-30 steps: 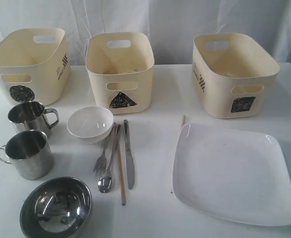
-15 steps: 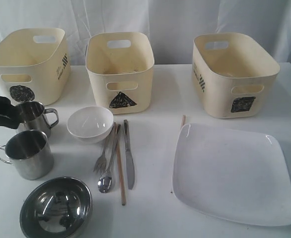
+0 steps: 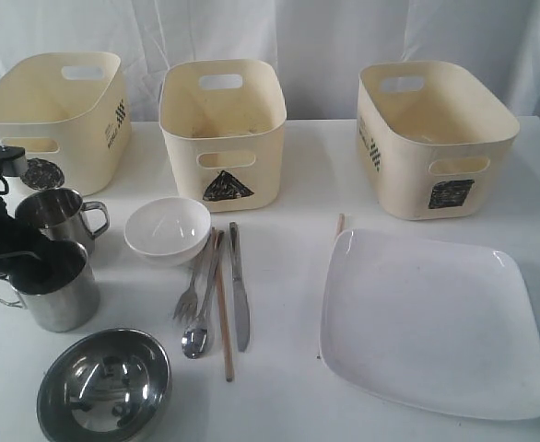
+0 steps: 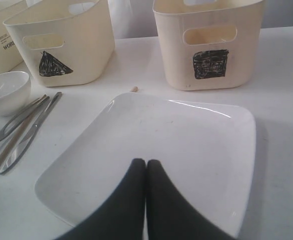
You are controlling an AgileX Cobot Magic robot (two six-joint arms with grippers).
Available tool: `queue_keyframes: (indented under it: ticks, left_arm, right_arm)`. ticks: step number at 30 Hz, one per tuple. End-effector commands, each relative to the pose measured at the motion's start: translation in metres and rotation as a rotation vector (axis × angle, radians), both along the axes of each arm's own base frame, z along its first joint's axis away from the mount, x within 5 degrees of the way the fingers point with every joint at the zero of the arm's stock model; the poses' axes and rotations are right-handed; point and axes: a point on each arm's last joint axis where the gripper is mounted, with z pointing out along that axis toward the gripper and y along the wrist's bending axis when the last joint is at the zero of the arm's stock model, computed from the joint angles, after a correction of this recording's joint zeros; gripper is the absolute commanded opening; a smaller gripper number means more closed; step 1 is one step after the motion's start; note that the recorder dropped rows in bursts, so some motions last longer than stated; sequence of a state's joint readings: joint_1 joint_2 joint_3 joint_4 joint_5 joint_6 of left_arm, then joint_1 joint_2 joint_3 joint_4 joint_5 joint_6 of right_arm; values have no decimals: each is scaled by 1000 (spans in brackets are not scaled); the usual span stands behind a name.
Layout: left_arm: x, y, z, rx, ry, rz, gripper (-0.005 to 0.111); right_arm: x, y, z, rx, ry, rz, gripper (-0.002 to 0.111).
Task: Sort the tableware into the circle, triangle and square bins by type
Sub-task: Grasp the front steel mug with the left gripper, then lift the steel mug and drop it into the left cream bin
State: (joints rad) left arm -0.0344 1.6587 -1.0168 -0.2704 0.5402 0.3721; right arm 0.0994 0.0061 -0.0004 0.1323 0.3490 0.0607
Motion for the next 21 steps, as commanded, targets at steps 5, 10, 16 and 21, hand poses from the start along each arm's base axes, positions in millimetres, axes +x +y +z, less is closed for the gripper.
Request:
queue_keyframes:
  ticks: [5,10,16,21]
  left_arm:
    - [-5,-2,3,-10,29,-21,0]
    - [-18,-1,23,-10,38,-53,0]
    - [-48,1,82,12,-111,-88,0]
    - [-38,13,151,133,-472,-7,0]
  right_arm:
    - [0,0,0,1,-7,-9,0]
    - [0,0,0,1,-7,-9,0]
    - [0,0,0,1,-7,-9,0]
    - [0,0,0,1,-7,-9,0]
